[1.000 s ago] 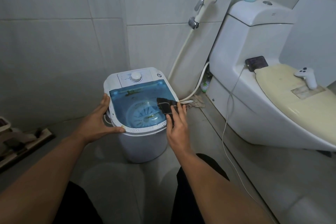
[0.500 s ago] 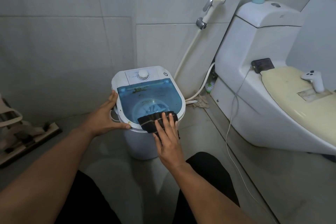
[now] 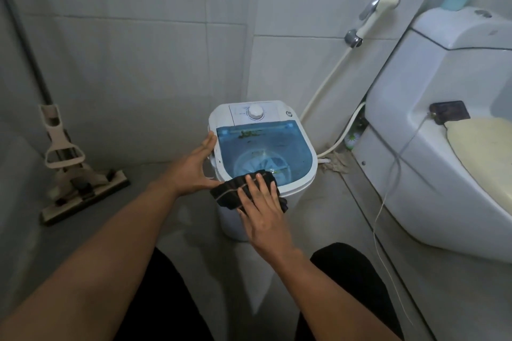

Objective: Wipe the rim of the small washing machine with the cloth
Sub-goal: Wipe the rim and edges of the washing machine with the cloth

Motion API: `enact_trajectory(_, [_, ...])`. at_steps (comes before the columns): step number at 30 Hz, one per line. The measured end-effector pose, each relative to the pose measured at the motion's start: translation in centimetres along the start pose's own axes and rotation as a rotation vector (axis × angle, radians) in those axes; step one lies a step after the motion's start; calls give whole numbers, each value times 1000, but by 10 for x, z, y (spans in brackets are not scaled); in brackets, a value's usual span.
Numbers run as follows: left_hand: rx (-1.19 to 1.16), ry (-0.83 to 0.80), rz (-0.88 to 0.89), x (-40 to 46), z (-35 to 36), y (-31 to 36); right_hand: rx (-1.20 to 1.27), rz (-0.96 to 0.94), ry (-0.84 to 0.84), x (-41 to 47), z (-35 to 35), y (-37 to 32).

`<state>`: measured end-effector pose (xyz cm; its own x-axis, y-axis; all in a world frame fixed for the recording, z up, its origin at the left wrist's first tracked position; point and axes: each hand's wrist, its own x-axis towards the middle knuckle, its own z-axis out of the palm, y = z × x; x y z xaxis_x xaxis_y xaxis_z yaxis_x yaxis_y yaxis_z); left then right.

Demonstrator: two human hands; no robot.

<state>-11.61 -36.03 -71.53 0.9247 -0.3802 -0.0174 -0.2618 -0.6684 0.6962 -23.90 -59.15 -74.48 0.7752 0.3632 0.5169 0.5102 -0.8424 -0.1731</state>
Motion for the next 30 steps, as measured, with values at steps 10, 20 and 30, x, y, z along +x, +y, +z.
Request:
enact_trajectory(10, [47, 35, 36, 3, 3, -7, -67, -41, -47, 33, 9, -13])
enact_trajectory(20, [15, 65, 107, 4, 5, -13, -73, 33, -161, 66, 11, -21])
enact_trajectory(30, [-273, 140, 49, -3, 28, -22, -98, 98, -284, 109, 24, -22])
